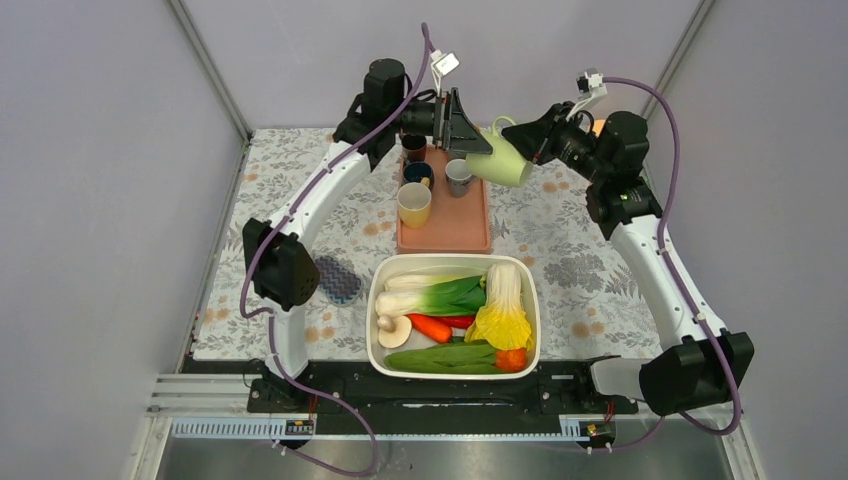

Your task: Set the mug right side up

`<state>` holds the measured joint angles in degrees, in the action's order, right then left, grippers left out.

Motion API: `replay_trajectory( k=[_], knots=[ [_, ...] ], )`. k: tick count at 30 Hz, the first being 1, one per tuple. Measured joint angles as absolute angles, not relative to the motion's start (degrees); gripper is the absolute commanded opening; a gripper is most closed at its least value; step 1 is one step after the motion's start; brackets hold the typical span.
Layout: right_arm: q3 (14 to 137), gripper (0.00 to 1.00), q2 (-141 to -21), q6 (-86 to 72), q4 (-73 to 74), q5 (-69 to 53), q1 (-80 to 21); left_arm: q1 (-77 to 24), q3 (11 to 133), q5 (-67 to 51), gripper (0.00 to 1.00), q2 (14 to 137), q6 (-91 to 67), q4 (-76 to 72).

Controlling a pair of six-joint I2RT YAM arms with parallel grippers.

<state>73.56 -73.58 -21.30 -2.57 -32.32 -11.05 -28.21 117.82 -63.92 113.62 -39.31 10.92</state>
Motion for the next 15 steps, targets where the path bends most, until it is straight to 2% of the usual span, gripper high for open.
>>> replay_trajectory(
  k=[1,8,15],
  knots=[
    [73.56,0.00,-73.67,-21.89,-3.20,-32.45,-11.11,-28.47,117.45,-64.18,0.71,113.62,-39.94,10.09],
    [73.56,0.00,-74.06,-23.46,-5.45,-31.94,-11.14,-29.39,114.98,-65.87,0.68,113.62,-44.38,6.02],
    [74.94,0.00,-78.08,-26.37,-9.37,-32.91,-11.14,-29.39,115.04,-66.65,0.35,113.62,-46.09,3.73]
  ],
)
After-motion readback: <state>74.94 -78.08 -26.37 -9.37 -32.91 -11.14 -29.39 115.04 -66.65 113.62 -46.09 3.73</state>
